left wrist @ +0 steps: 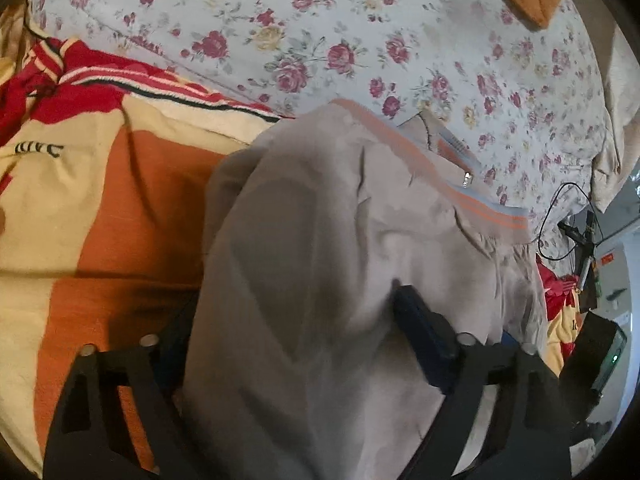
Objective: Fold large clothes
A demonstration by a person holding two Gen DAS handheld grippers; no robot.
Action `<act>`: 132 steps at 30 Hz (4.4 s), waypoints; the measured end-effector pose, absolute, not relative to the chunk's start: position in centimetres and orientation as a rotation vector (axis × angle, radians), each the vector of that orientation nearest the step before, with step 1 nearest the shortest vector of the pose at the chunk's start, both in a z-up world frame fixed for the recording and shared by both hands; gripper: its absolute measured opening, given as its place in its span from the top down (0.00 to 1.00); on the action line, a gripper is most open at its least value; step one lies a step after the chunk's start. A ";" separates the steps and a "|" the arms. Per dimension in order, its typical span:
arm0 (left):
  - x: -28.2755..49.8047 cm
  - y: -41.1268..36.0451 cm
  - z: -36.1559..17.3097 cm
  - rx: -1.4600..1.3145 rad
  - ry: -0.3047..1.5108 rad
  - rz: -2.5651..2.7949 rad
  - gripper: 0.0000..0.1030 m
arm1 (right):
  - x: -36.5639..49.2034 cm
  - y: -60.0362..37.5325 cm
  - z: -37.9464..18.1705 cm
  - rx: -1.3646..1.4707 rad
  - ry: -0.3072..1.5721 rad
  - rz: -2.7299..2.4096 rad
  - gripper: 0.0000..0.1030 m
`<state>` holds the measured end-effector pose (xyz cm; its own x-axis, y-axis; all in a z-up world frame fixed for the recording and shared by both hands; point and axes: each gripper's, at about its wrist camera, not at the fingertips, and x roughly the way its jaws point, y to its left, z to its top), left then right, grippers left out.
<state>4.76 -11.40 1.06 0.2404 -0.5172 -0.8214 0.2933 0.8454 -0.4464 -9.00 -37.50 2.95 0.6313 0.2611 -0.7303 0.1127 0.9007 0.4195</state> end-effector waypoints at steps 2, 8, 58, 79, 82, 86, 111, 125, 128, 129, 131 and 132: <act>4.7 -11.4 1.3 -0.212 1.202 -0.566 0.30 | -9.1 -37.9 3.2 0.464 0.876 0.069 0.42; 4.7 -11.6 1.4 -0.193 1.185 -0.557 0.33 | -9.1 -38.0 3.0 0.433 0.893 0.028 0.50; -1.7 -23.0 14.7 -0.062 1.043 -0.733 0.77 | -14.8 -47.9 4.5 0.717 0.870 -0.181 0.47; -8.5 -37.2 10.9 0.047 1.153 -1.037 0.60 | -17.9 -55.2 -0.5 1.180 0.777 -0.171 0.47; -9.1 -36.3 12.2 0.030 1.155 -1.097 0.41 | -18.4 -55.8 -1.3 1.258 0.746 -0.159 0.47; -10.1 -33.9 14.9 0.066 1.102 -1.134 0.38 | -18.9 -56.1 -1.6 1.304 0.725 -0.145 0.47; -9.6 -32.3 6.7 0.168 1.126 -0.859 0.29 | -20.8 -56.3 5.1 1.152 0.512 -0.178 0.33; -7.3 -25.3 8.6 0.138 1.073 -0.552 0.29 | -19.9 -54.4 4.3 1.063 0.652 -0.216 0.33; -6.8 -25.7 8.8 0.147 1.065 -0.531 0.27 | -20.2 -54.0 6.8 0.949 0.626 -0.241 0.33; -6.4 -25.9 8.8 0.149 1.065 -0.528 0.27 | -20.4 -53.9 7.7 0.909 0.610 -0.250 0.33; -5.5 -26.7 8.8 0.164 1.075 -0.517 0.27 | -20.3 -53.8 9.2 0.835 0.595 -0.262 0.31; -5.0 -27.1 8.7 0.167 1.082 -0.509 0.27 | -20.0 -53.8 9.7 0.812 0.603 -0.253 0.31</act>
<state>-5.04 -27.13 8.73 0.3672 -0.3143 -0.8754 0.4743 0.8729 -0.1144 -20.00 -53.78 9.66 0.8048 0.0136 -0.5933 0.4333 0.6697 0.6031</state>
